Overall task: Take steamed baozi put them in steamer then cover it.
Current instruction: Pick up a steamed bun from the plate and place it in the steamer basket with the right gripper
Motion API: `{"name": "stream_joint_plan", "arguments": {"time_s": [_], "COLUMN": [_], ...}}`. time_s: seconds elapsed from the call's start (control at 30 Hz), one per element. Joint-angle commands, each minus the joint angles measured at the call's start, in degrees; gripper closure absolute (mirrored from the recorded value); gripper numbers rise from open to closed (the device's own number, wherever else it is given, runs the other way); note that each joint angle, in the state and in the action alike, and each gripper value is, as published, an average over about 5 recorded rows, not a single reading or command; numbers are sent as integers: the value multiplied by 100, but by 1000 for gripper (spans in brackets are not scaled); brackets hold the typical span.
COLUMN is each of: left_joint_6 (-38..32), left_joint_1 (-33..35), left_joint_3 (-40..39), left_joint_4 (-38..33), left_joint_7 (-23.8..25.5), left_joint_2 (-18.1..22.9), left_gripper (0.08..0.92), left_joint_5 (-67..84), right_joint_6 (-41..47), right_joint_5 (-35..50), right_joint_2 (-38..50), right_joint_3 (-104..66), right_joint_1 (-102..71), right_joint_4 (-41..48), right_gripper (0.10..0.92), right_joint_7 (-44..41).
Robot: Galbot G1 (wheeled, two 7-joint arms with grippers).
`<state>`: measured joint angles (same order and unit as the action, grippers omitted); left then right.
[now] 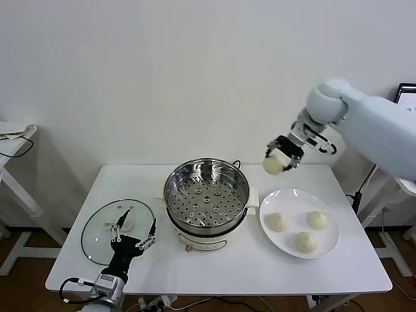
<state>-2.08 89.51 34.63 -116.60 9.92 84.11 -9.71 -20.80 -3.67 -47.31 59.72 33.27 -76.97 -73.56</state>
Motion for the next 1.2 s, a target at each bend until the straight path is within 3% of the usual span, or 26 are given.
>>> {"name": "stream_joint_plan", "arguments": {"time_s": [0.03,0.5,1.0,1.2], "left_joint_6": [-3,-43,-100,-107], "left_joint_1": [16,48,62,44], "left_joint_3": [12,136,225,199], "left_joint_4": [-29,33,131,157], "left_joint_7": [9,48,86,84], "left_joint_2": [-26,-79,-101,-96], "left_gripper": [177,177,177,177], "left_joint_5": [-9,2,38,38], "right_joint_6": [-909,-1850,-2214,-2224], "right_joint_5": [425,-470,-1420,-1544], "right_joint_2": [-971,-2507,-3183,-3310], "right_joint_3": [1304,891,144,-13], "right_joint_1": [1303,204,-966,-1127], "right_joint_4": [-604,1126,2844,3138], "right_gripper": [347,355,355,355], "right_joint_7": [149,553,824,849]}}
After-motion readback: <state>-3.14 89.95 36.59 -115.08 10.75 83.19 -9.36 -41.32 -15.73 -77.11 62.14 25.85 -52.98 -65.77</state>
